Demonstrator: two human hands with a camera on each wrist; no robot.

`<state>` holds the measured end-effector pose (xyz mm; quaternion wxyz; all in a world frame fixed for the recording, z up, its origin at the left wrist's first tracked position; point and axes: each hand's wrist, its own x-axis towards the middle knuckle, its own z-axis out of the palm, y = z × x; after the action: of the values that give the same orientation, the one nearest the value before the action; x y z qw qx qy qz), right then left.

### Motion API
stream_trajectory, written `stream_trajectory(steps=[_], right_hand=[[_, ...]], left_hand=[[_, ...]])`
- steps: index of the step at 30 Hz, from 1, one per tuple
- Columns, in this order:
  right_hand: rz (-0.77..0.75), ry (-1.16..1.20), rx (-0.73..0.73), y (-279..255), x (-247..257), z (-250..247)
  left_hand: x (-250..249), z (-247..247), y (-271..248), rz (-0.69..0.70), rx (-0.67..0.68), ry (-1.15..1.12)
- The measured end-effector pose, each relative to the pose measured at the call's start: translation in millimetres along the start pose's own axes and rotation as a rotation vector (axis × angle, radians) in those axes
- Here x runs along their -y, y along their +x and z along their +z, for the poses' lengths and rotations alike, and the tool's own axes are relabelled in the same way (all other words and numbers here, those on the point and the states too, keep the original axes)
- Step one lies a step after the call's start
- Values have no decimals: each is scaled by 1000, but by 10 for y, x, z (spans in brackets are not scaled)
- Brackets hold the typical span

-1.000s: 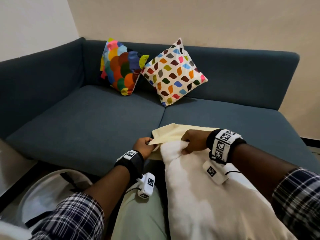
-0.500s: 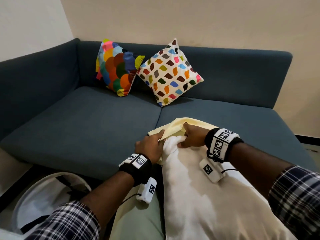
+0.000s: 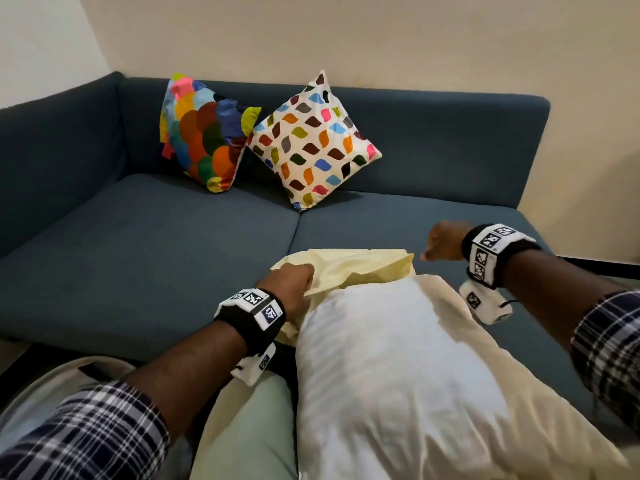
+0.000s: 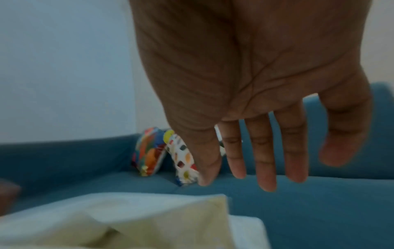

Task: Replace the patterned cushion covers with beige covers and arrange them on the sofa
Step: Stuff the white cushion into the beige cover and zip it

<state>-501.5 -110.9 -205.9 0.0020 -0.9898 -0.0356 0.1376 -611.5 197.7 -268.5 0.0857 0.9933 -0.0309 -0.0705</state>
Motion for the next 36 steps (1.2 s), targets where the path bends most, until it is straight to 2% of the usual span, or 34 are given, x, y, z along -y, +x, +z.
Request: stream_trajectory(steps=[2, 4, 5, 7, 10, 14, 19, 23, 25, 27, 30, 31, 33, 36], right_hand=[[65, 79, 183, 80, -321, 243], [130, 437, 357, 13, -463, 542], [179, 610, 374, -31, -487, 654], [202, 812, 349, -128, -487, 769], [92, 943, 287, -268, -435, 668], [-99, 1004, 306, -376, -319, 550], [-279, 990, 339, -354, -143, 564], [-356, 767, 261, -292, 29, 644], [-346, 583, 130, -270, 27, 683], [-284, 477, -7, -241, -44, 716], [-108, 603, -172, -191, -200, 722], [-60, 702, -201, -184, -231, 698], [-29, 813, -160, -171, -238, 685], [-99, 662, -121, -157, -143, 753]], left_hand=[[-121, -12, 88, 38, 10, 70], [-258, 7, 185, 77, -17, 114], [-336, 27, 244, 106, -40, 142], [-470, 85, 382, 162, -60, 208], [-672, 63, 557, 252, -69, 294], [-961, -64, 840, 269, -121, 303], [-1166, -146, 1002, 212, -163, 39], [-1291, -172, 901, 360, -219, -144], [-1357, -114, 798, 451, -218, -201], [-1353, -15, 682, 485, -193, -204], [-1211, 116, 586, 471, -190, -245], [-1174, 132, 570, 462, -205, -270], [-1162, 144, 550, 462, -236, -301], [-1208, 145, 486, 508, -191, -265]])
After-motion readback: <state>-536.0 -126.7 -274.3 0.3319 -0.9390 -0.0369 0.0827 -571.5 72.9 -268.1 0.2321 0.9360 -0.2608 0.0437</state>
